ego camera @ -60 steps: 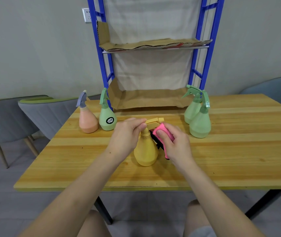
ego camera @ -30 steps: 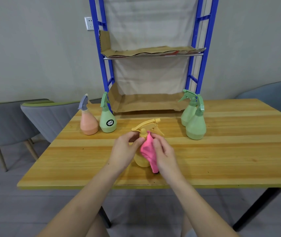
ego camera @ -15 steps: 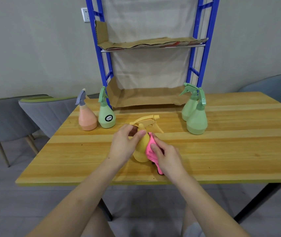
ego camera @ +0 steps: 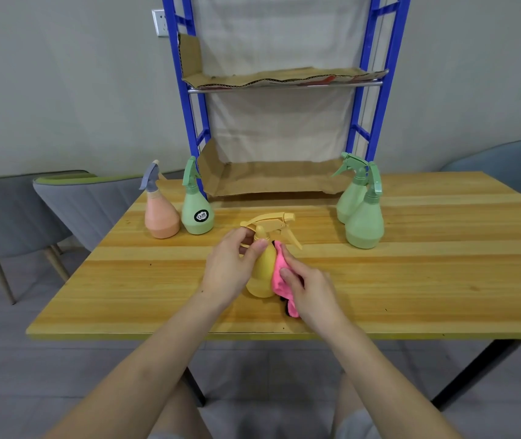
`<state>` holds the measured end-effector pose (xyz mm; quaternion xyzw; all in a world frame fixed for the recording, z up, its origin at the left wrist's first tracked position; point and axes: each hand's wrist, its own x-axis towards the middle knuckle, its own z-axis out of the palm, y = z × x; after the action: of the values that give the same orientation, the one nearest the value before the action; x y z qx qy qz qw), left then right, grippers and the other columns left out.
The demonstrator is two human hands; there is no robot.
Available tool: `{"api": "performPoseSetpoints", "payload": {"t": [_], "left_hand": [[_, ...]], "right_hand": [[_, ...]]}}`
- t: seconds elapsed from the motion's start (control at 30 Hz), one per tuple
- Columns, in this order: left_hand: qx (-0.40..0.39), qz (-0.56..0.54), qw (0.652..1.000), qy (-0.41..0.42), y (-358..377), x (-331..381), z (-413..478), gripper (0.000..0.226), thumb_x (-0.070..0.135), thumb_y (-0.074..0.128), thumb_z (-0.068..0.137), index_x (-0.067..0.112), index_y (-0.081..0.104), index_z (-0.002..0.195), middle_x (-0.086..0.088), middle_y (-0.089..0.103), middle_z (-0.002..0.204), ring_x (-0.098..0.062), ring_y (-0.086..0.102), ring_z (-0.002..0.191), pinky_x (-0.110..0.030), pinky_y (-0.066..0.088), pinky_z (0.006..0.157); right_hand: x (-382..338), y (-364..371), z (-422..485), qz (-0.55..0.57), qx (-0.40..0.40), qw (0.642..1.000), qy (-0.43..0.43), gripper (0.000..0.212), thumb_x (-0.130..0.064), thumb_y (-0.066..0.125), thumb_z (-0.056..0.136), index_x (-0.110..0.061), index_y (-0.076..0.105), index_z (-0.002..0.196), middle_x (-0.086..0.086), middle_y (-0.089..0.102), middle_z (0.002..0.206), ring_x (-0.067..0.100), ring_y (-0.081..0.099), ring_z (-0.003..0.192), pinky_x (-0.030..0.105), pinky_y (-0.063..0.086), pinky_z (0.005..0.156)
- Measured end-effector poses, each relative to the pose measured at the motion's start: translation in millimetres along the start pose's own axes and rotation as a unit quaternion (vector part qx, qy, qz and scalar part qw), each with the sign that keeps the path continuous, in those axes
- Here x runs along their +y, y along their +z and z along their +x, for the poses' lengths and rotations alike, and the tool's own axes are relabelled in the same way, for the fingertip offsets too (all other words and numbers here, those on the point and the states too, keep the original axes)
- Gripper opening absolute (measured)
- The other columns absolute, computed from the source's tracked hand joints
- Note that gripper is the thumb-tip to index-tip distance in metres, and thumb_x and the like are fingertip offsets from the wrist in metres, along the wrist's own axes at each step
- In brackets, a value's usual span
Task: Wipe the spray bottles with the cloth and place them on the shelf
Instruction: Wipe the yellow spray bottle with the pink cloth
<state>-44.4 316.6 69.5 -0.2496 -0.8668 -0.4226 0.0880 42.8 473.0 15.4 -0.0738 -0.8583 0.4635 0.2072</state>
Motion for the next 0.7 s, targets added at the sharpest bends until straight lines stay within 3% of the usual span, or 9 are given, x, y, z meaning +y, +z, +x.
{"api": "performPoseSetpoints", "payload": {"t": [0.07, 0.13, 0.23, 0.3, 0.37, 0.47, 0.57, 0.7], "left_hand": [[-0.001, -0.006, 1.000, -0.013, 0.2, 0.8, -1.8, 0.020, 0.046, 0.064, 0.100, 0.026, 0.059, 0.104, 0.008, 0.066, 0.105, -0.008, 0.062, 0.093, -0.022, 0.045, 0.072], [0.002, -0.030, 0.999, -0.030, 0.8, 2.0, -4.9, 0.024, 0.044, 0.070, 0.097, 0.029, 0.056, 0.109, 0.013, 0.066, 0.105, -0.007, 0.063, 0.098, -0.026, 0.049, 0.078], [0.005, -0.046, 0.998, -0.032, 1.9, 3.2, -4.3, 0.027, 0.041, 0.073, 0.095, 0.026, 0.058, 0.113, 0.014, 0.067, 0.105, -0.009, 0.065, 0.101, -0.029, 0.053, 0.084], [0.000, -0.051, 0.998, -0.026, 0.7, 1.6, -2.3, 0.026, 0.039, 0.073, 0.095, 0.025, 0.061, 0.114, 0.013, 0.069, 0.106, -0.009, 0.066, 0.101, -0.031, 0.055, 0.087], [-0.001, -0.056, 0.998, -0.019, -0.6, -2.2, -2.3, 0.028, 0.037, 0.072, 0.096, 0.022, 0.065, 0.119, 0.010, 0.070, 0.111, -0.008, 0.066, 0.103, -0.034, 0.055, 0.092], [0.013, -0.041, 0.999, -0.003, 1.1, -5.6, -4.2, 0.034, 0.035, 0.070, 0.098, 0.019, 0.066, 0.127, 0.005, 0.065, 0.118, -0.010, 0.064, 0.105, -0.037, 0.054, 0.097], [0.018, -0.034, 0.999, 0.007, 2.0, -5.4, -3.0, 0.039, 0.033, 0.069, 0.100, 0.015, 0.064, 0.134, 0.003, 0.059, 0.117, -0.013, 0.062, 0.106, -0.038, 0.053, 0.098], [0.005, -0.024, 0.999, 0.023, -0.3, -7.6, -2.7, 0.039, 0.033, 0.067, 0.101, 0.014, 0.063, 0.135, 0.004, 0.060, 0.119, -0.013, 0.062, 0.108, -0.038, 0.053, 0.098]], "right_hand": [[-3.8, 2.8, -3.0, 0.049, 0.008, 0.999, 0.010, 0.048, -0.024, 0.056, 0.109, -0.048, 0.048, 0.150, -0.019, 0.072, 0.096, -0.005, 0.061, 0.067, 0.015, 0.048, 0.061], [-11.6, 5.5, -3.9, 0.092, 0.011, 0.996, 0.006, 0.046, -0.022, 0.056, 0.109, -0.042, 0.049, 0.150, -0.023, 0.069, 0.096, -0.013, 0.063, 0.072, 0.007, 0.047, 0.064], [-18.3, 9.2, 4.8, 0.106, 0.017, 0.994, -0.004, 0.045, -0.030, 0.060, 0.107, -0.034, 0.051, 0.151, -0.013, 0.077, 0.108, -0.003, 0.071, 0.091, 0.016, 0.056, 0.077], [-15.9, 9.4, 8.3, 0.092, 0.015, 0.996, 0.015, 0.042, -0.032, 0.062, 0.106, -0.029, 0.058, 0.148, -0.005, 0.078, 0.097, 0.008, 0.072, 0.086, 0.028, 0.059, 0.075], [-8.4, 7.0, 8.8, 0.067, 0.009, 0.997, 0.022, 0.030, -0.030, 0.064, 0.105, -0.024, 0.072, 0.133, -0.004, 0.077, 0.086, 0.012, 0.072, 0.077, 0.037, 0.059, 0.071], [3.8, 1.5, 6.8, 0.038, 0.000, 0.999, 0.017, 0.020, -0.026, 0.064, 0.105, -0.020, 0.078, 0.117, -0.009, 0.075, 0.080, 0.002, 0.068, 0.070, 0.024, 0.053, 0.066], [7.9, -2.1, 8.9, 0.007, -0.023, 1.000, 0.017, 0.025, -0.029, 0.063, 0.105, -0.021, 0.076, 0.125, -0.014, 0.077, 0.090, -0.001, 0.069, 0.078, 0.018, 0.052, 0.072], [2.5, -3.1, 7.6, 0.051, -0.016, 0.998, 0.025, 0.031, -0.028, 0.065, 0.104, -0.027, 0.072, 0.134, -0.014, 0.076, 0.081, 0.001, 0.068, 0.069, 0.017, 0.049, 0.063]]}}
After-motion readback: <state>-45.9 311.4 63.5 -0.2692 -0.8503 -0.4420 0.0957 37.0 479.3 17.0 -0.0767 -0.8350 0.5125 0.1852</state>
